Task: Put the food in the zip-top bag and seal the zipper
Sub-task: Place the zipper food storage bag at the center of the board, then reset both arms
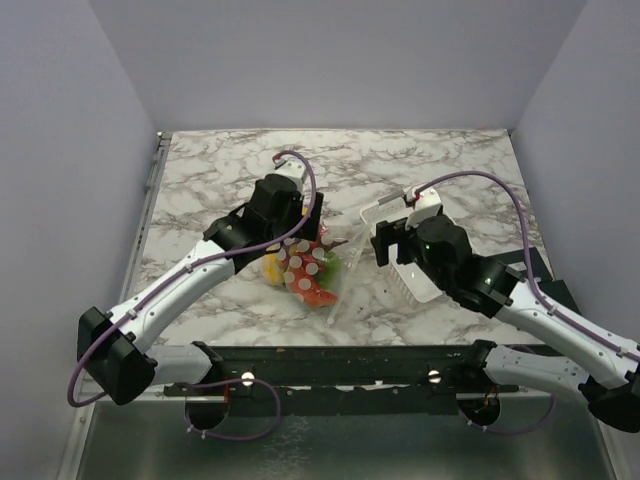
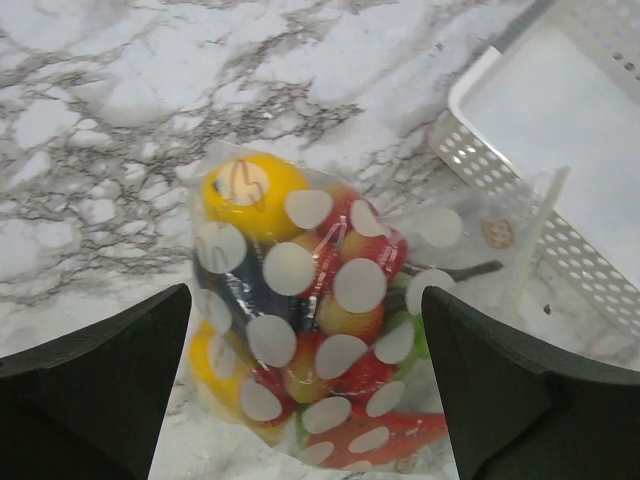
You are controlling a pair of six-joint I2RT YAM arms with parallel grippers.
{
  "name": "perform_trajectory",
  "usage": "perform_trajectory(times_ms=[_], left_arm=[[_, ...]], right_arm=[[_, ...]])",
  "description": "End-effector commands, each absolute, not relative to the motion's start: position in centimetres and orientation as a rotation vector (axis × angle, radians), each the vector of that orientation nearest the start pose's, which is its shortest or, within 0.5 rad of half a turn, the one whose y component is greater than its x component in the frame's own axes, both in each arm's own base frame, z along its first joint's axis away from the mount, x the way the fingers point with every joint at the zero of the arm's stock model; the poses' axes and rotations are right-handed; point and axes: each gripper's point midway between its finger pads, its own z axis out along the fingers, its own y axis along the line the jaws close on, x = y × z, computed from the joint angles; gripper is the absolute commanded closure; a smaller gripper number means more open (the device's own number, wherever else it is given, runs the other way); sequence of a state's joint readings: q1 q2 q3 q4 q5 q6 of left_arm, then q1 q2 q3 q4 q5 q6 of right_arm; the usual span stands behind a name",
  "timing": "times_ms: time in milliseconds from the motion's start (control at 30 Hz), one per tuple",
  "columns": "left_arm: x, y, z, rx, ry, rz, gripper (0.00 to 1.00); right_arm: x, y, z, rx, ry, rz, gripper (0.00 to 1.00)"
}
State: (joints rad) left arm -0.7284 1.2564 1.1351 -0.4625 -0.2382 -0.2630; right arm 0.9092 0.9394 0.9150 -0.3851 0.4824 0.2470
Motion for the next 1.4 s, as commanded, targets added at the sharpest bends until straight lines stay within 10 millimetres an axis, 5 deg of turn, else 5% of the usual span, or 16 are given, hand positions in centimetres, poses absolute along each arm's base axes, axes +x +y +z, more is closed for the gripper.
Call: perform_trajectory(times_ms=[0,333,800,1000,1367], left_arm=[[31.2,-18.3,23.5,0.219,2.101,-0.245,0.01],[31.6,-12.8,25.9,-0.007,1.965,-0.201,0.01],[29.1,-10.1,27.1,-0.048,1.838,-0.19,0.01],[28.4,-9.5,28.3,-0.063,1.779,-0.203,0.01],[27.7,-8.9,29.6,-0.069,1.711,-0.217,0.01]], right_arm=[[26.4,20.2,26.3,-0.296,1.905,0.384,0.05],[29.3,15.6,25.3,-0.131,1.943,0.504,0.05],[26.1,15.3,26.2,-0.173,1.88,0.654,0.05],[24.6,13.5,27.3,-0.154,1.788,0.601,0.05],[24.4,12.8,27.7,-0.139,1.735,0.577,0.05]])
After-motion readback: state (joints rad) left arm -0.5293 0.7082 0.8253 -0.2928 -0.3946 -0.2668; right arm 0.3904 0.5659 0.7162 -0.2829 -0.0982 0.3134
